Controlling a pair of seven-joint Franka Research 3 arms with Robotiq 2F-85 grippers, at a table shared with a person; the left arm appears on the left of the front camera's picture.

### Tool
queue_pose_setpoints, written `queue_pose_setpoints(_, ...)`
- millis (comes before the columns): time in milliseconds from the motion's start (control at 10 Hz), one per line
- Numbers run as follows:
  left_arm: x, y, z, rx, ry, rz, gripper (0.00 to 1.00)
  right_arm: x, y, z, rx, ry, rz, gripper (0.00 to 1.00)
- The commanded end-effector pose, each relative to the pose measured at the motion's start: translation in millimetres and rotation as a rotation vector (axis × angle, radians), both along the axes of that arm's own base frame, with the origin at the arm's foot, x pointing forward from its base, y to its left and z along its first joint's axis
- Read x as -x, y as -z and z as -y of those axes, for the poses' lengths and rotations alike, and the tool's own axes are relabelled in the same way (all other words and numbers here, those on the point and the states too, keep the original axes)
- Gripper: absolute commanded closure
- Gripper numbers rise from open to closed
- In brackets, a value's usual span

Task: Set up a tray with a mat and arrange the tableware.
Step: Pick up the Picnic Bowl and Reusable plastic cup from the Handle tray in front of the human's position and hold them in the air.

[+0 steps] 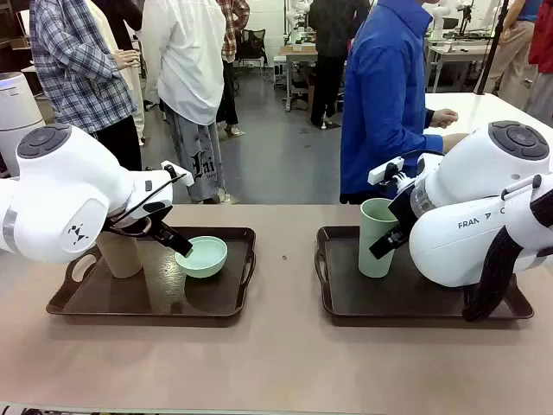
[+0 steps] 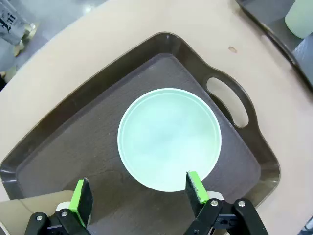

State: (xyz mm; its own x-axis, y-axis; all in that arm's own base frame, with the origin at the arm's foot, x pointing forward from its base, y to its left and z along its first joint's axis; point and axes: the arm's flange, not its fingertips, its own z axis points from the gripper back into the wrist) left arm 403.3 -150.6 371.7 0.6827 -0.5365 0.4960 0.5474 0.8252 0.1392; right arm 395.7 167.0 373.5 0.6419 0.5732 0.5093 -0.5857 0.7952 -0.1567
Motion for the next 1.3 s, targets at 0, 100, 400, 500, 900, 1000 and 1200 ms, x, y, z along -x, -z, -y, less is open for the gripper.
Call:
queue_pose_setpoints(0,0.1,0.0,0.1,0.0,0.0,0.0,0.0,0.0,0.0,0.0,0.0,0.0,0.0,0.0)
queue_pose_setpoints(100,0.1,0.0,0.1,0.0,0.0,0.0,0.0,0.0,0.0,0.0,0.0,0.0,0.0,0.0)
queue_pose_setpoints(400,0.1,0.0,0.1,0.0,0.0,0.0,0.0,0.0,0.0,0.0,0.0,0.0,0.0,0.0)
queue_pose_setpoints(500,0.1,0.0,0.1,0.0,0.0,0.0,0.0,0.0,0.0,0.0,0.0,0.0,0.0,0.0)
queue_pose_setpoints(900,0.1,0.0,0.1,0.0,0.0,0.0,0.0,0.0,0.0,0.0,0.0,0.0,0.0,0.0)
queue_pose_setpoints(1000,0.1,0.0,0.1,0.0,0.0,0.0,0.0,0.0,0.0,0.0,0.0,0.0,0.0,0.0)
queue_pose_setpoints(1200,0.1,0.0,0.1,0.0,0.0,0.0,0.0,0.0,0.0,0.0,0.0,0.0,0.0,0.0)
